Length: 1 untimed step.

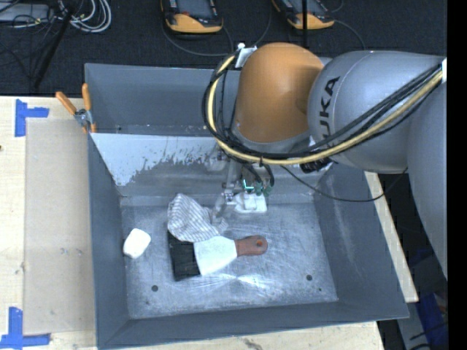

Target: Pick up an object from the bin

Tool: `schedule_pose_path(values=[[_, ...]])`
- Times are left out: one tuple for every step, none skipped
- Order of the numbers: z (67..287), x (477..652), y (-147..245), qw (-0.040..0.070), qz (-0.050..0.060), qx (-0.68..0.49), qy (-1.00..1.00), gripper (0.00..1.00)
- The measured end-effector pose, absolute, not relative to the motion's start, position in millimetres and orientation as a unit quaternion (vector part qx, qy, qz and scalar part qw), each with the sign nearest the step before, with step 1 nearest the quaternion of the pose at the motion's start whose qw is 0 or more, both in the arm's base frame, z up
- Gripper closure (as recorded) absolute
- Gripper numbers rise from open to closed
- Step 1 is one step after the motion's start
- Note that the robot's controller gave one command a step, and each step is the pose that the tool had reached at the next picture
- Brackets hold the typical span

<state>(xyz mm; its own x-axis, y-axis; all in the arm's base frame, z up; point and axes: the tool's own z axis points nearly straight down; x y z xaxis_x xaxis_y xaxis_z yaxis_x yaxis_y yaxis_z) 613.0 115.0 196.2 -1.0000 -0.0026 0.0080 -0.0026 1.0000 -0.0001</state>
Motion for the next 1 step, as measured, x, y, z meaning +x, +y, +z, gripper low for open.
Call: schedule_pose_path(values=[[200.7, 614.7, 114.5, 0.0, 0.0, 0.0, -1.0, 0.0]])
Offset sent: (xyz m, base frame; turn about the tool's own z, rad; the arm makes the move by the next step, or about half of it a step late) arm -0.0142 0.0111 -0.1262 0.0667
